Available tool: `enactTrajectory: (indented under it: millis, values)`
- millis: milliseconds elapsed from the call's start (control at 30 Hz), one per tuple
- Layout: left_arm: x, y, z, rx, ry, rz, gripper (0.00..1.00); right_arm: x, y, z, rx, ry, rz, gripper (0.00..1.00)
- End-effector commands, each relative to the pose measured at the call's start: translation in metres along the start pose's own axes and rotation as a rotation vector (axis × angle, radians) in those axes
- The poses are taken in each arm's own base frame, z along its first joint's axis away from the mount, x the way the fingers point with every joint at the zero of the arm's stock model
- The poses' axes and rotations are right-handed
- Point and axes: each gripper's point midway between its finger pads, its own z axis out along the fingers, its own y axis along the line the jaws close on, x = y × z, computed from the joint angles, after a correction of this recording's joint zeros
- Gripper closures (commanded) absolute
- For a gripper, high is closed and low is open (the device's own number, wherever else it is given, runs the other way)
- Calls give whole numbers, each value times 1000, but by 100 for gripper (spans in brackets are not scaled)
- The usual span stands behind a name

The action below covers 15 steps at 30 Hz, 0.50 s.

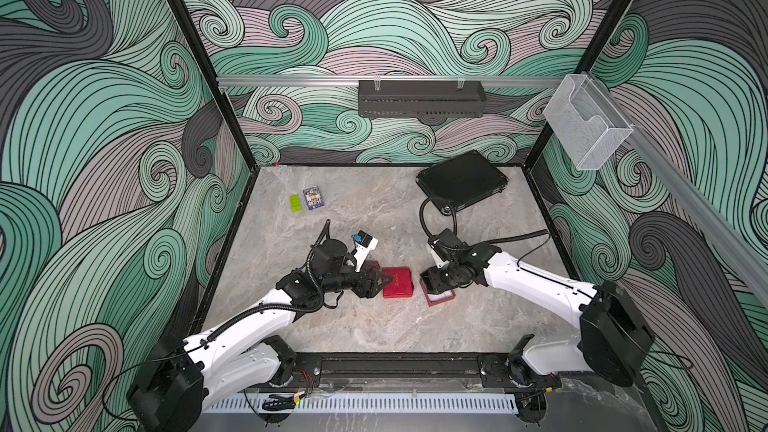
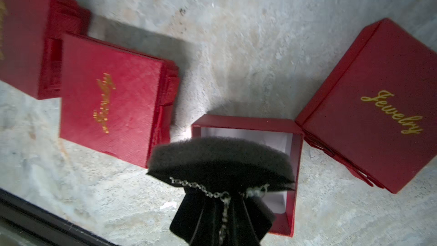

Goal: Take the necklace out of the lift-off lid jewelry box
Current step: Take out the inner lining from the jewelry box.

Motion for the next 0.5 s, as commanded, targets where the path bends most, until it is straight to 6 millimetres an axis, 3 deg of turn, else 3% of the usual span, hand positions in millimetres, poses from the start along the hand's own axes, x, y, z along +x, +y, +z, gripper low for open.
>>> enactTrajectory:
  millis: [0,267,467]
  values:
    - [-10,-17,-3,73,-29,1,32,-10,12,-16,-67,-32,-16,94]
    - [-23,-59,-7,287,-23,-19,32,-39,44,-63,-240,-200,-28,94]
    - [-38,-84,-9,385,-42,-44,34,-57,57,-101,-323,-354,-44,95]
